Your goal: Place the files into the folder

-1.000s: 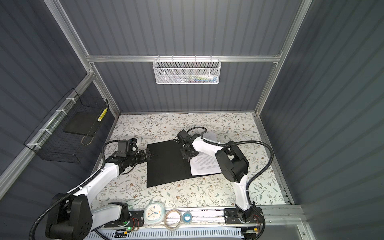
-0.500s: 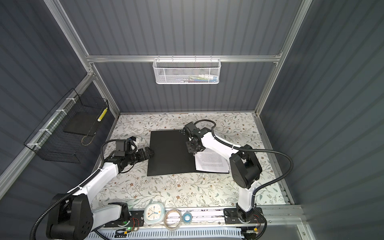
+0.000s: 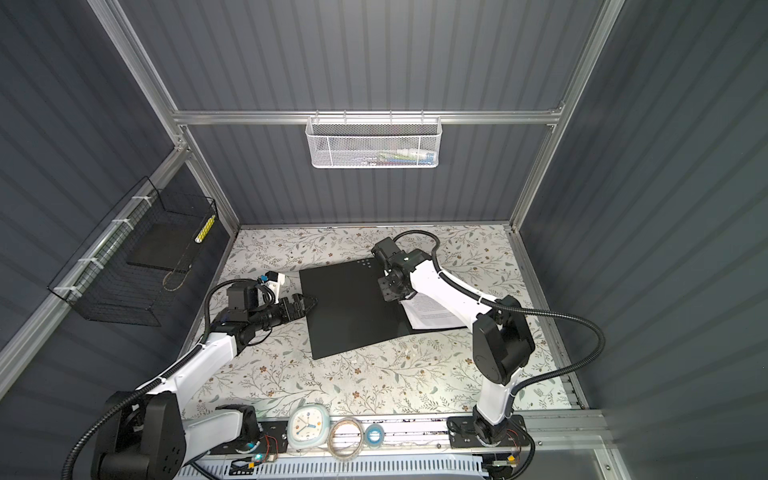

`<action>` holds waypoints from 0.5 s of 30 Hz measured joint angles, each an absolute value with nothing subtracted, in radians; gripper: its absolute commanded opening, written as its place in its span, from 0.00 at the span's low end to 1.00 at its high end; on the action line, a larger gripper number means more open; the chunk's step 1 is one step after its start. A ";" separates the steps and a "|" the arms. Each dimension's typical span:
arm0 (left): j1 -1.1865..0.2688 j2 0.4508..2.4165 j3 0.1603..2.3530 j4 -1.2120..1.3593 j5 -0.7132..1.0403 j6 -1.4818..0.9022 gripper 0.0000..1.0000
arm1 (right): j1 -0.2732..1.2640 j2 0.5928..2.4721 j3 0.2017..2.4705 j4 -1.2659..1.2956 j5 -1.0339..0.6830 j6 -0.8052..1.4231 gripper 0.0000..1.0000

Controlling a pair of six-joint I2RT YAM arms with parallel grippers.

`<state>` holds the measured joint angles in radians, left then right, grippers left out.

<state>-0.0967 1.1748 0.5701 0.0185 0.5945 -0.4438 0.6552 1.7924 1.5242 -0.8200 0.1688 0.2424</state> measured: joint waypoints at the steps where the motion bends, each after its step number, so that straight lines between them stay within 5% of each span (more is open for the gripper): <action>1: -0.097 1.166 0.559 0.035 0.613 -0.454 0.99 | 0.657 1.793 1.530 -0.824 0.171 0.242 0.00; 15: -0.116 1.077 0.495 0.162 0.752 -0.570 1.00 | 0.730 1.870 1.625 -0.847 0.220 0.255 0.00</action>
<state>-0.1162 1.0767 0.4953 0.1619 0.7521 -0.5701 0.7303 1.8698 1.6253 -0.8471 0.2203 0.2546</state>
